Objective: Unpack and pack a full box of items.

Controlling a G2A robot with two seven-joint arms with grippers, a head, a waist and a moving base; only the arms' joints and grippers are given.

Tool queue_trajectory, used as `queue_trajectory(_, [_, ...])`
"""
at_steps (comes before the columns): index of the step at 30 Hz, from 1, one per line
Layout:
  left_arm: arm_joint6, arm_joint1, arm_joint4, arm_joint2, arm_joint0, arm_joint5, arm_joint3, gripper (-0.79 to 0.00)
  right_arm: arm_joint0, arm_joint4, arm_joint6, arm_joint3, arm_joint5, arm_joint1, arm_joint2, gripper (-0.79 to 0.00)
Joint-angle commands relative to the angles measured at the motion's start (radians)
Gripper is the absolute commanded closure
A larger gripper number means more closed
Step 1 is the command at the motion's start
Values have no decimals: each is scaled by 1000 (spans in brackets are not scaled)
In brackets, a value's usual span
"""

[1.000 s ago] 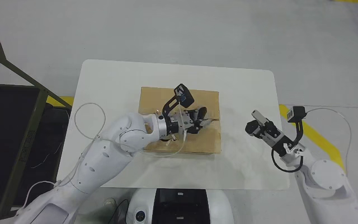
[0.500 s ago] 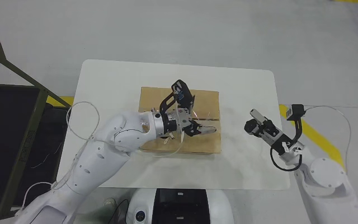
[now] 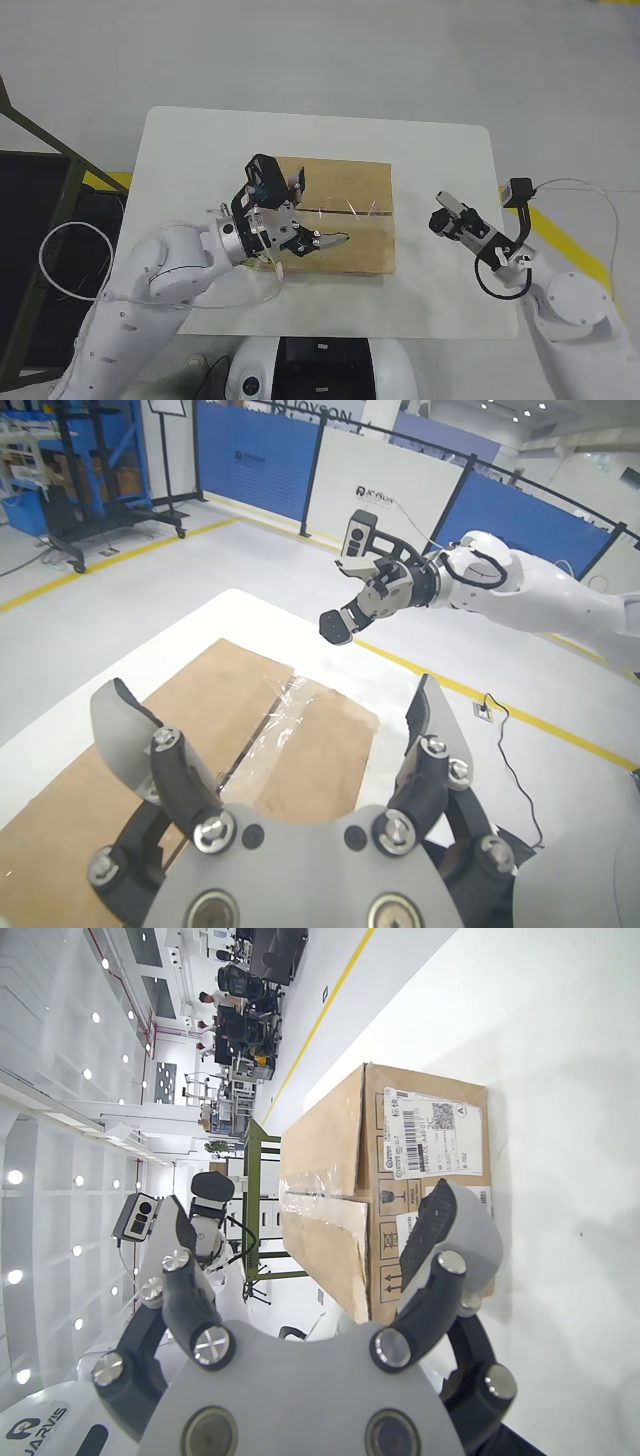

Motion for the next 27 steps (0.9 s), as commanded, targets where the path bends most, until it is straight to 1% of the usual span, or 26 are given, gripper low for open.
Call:
queue_trajectory(1, [30, 7, 21, -73, 66, -21, -33, -785, 11, -4, 3, 0, 6, 0, -10, -785])
queue_trajectory(4, [58, 14, 50, -161, 146, -58, -59, -785, 26, -11, 6, 0, 14, -1, -26, -785])
queue_trajectory(8, [109, 19, 38, -276, 232, -85, -63, -785, 45, -21, 8, 0, 24, -3, -47, -785])
queue_trajectory(11, [137, 21, 21, -361, 283, -103, -59, -785, 60, -30, 11, 0, 34, -3, -63, -785])
queue_trajectory(14, [153, 23, -26, -446, 312, -117, -34, -785, 77, -38, 15, -2, 46, -4, -78, -785])
queue_trajectory(16, [153, 24, -64, -500, 318, -125, -7, -785, 87, -45, 16, -3, 53, -5, -87, -785])
queue_trajectory(19, [110, 30, -136, -561, 309, -154, 45, -785, 103, -52, 17, -3, 66, -6, -101, -785])
queue_trajectory(23, [18, 42, -218, -619, 261, -185, 123, -785, 126, -64, 18, -6, 85, -7, -122, -785])
queue_trajectory(27, [-84, 59, -314, -637, 190, -230, 218, -785, 145, -76, 13, -11, 102, -8, -137, -785])
